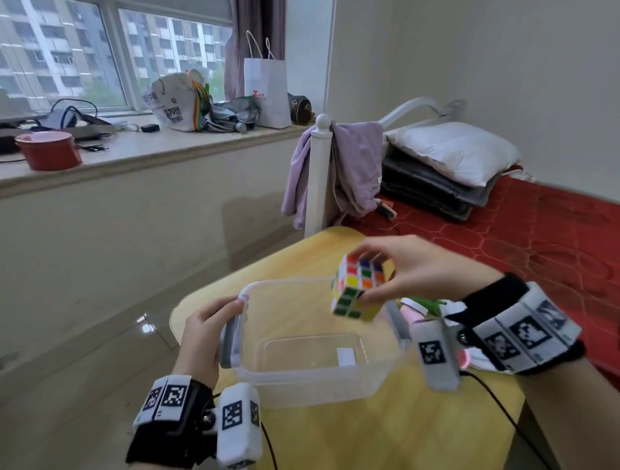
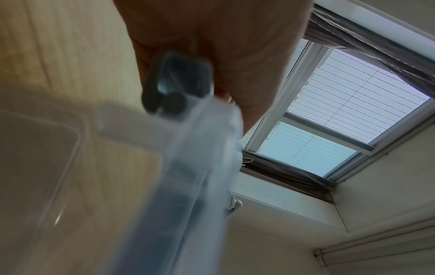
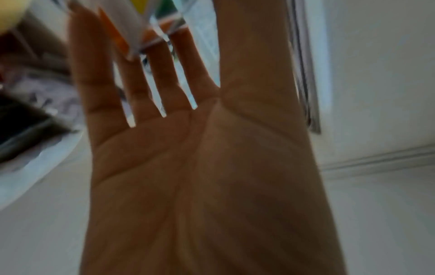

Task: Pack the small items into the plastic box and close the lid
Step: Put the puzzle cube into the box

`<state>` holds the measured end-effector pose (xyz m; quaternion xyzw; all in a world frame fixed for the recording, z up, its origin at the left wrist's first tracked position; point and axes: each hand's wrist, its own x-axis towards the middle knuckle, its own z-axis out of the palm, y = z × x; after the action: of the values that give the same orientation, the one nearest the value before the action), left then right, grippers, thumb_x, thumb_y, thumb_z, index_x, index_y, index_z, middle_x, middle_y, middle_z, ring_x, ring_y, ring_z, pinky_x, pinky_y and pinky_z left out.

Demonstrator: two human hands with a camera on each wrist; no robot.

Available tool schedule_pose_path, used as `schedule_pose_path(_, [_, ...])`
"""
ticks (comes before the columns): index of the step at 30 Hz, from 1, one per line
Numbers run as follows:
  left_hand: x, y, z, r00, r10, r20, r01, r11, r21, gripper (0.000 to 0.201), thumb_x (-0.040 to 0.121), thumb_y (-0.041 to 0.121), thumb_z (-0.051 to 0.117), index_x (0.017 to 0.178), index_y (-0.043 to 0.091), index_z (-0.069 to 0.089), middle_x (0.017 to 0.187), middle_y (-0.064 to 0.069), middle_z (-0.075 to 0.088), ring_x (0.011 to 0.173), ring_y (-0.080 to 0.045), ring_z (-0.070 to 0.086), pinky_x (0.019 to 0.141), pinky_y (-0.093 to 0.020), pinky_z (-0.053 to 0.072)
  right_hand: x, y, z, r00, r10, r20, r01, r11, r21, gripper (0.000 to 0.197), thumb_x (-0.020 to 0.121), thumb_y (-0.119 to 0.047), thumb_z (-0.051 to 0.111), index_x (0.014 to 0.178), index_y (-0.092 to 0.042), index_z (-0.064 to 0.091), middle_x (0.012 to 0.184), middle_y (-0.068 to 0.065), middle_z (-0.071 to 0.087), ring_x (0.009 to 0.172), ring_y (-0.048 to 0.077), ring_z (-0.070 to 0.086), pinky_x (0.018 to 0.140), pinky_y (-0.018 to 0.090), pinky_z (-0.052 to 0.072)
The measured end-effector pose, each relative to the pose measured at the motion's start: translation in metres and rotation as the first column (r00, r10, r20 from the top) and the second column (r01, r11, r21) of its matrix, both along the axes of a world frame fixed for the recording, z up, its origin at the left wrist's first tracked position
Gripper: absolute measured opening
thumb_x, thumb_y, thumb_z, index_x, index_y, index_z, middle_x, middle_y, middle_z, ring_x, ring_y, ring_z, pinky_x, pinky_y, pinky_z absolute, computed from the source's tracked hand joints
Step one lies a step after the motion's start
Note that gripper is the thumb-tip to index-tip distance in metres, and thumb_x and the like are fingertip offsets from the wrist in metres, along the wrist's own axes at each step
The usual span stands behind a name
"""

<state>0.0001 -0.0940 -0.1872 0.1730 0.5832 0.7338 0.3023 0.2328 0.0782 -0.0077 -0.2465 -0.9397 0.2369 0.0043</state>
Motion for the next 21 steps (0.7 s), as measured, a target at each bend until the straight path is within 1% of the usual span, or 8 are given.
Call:
schedule_pose_path(3, [0.002, 0.001, 0.002, 1.000, -0.002, 0.011, 0.001, 1.000, 0.002, 0.013, 0.090, 0.010, 0.069, 0.094, 0.008, 0.081, 0.088, -0.012, 0.077, 0.080, -0.027, 0.068, 0.071, -0.035, 0.050, -0.040, -0.023, -0.031, 0.968, 0.124, 0.216, -0.111, 0.991, -0.071, 0.056, 0.077, -0.029, 0.079, 0.127, -0.026, 0.053, 0.114, -0.006, 0.062, 0.100, 0.010, 0.062, 0.084, 0.025, 0.056])
schedule_pose_path(5, [0.003, 0.000, 0.004, 1.000, -0.013, 0.013, 0.012, 1.000, 0.011, 0.014, 0.090, 0.010, 0.069, 0.098, 0.006, 0.080, 0.095, -0.017, 0.078, 0.086, -0.029, 0.070, 0.076, -0.038, 0.053, -0.066, -0.031, -0.055, 0.940, 0.171, 0.294, -0.156, 0.985, -0.075, 0.058, 0.077, -0.025, 0.078, 0.129, -0.022, 0.052, 0.119, -0.002, 0.062, 0.104, 0.016, 0.062, 0.089, 0.032, 0.056])
schedule_pose_path(6, [0.004, 0.000, 0.005, 1.000, -0.017, 0.013, 0.017, 1.000, 0.012, 0.015, 0.090, 0.011, 0.069, 0.099, 0.006, 0.080, 0.098, -0.018, 0.078, 0.090, -0.031, 0.071, 0.079, -0.040, 0.055, -0.077, -0.033, -0.064, 0.928, 0.189, 0.320, -0.165, 0.981, -0.101, 0.059, 0.078, -0.024, 0.078, 0.131, -0.020, 0.051, 0.122, 0.000, 0.062, 0.106, 0.018, 0.063, 0.089, 0.032, 0.056])
schedule_pose_path(9, [0.006, 0.000, 0.007, 0.999, -0.026, 0.027, 0.026, 1.000, 0.011, 0.014, 0.090, 0.012, 0.069, 0.098, 0.007, 0.080, 0.099, -0.020, 0.077, 0.092, -0.034, 0.071, 0.080, -0.044, 0.057, -0.102, -0.040, -0.075, 0.915, 0.220, 0.337, -0.156, 0.966, -0.206, 0.062, 0.081, -0.019, 0.076, 0.137, -0.016, 0.048, 0.129, 0.004, 0.059, 0.111, 0.022, 0.062, 0.087, 0.027, 0.055])
schedule_pose_path(12, [0.006, 0.001, 0.006, 0.999, -0.013, 0.042, 0.013, 1.000, 0.009, 0.012, 0.090, 0.013, 0.070, 0.094, 0.008, 0.080, 0.101, -0.024, 0.075, 0.092, -0.037, 0.069, 0.075, -0.043, 0.056, -0.120, -0.045, -0.080, 0.916, 0.218, 0.337, -0.154, 0.966, -0.206, 0.070, 0.083, -0.017, 0.074, 0.145, -0.016, 0.041, 0.139, 0.005, 0.053, 0.119, 0.023, 0.058, 0.098, 0.033, 0.052])
schedule_pose_path(15, [0.006, 0.003, 0.006, 0.999, -0.008, 0.037, 0.008, 1.000, -0.002, 0.016, 0.091, 0.015, 0.069, 0.101, 0.006, 0.078, 0.102, -0.022, 0.074, 0.092, -0.035, 0.068, 0.073, -0.040, 0.055, -0.126, -0.044, -0.086, 0.901, 0.212, 0.378, -0.123, 0.961, -0.246, 0.076, 0.085, -0.015, 0.071, 0.150, -0.016, 0.033, 0.148, 0.004, 0.044, 0.128, 0.023, 0.051, 0.106, 0.036, 0.046])
schedule_pose_path(18, [0.008, 0.004, 0.008, 1.000, -0.004, 0.030, 0.004, 1.000, -0.010, 0.017, 0.092, 0.014, 0.068, 0.103, 0.005, 0.076, 0.098, -0.017, 0.073, 0.089, -0.029, 0.067, 0.069, -0.035, 0.054, -0.124, -0.041, -0.089, 0.912, 0.179, 0.368, -0.038, 0.933, -0.357, 0.075, 0.086, -0.009, 0.069, 0.150, -0.016, 0.033, 0.149, 0.004, 0.043, 0.129, 0.023, 0.050, 0.105, 0.034, 0.047])
schedule_pose_path(21, [0.009, 0.005, 0.009, 1.000, -0.001, 0.028, 0.002, 1.000, -0.019, 0.015, 0.092, 0.015, 0.067, 0.102, 0.007, 0.076, 0.097, -0.015, 0.074, 0.087, -0.030, 0.068, 0.067, -0.034, 0.055, -0.121, -0.043, -0.089, 0.929, 0.150, 0.339, -0.006, 0.921, -0.390, 0.073, 0.087, -0.011, 0.068, 0.151, -0.019, 0.033, 0.151, 0.004, 0.041, 0.132, 0.024, 0.047, 0.106, 0.035, 0.045])
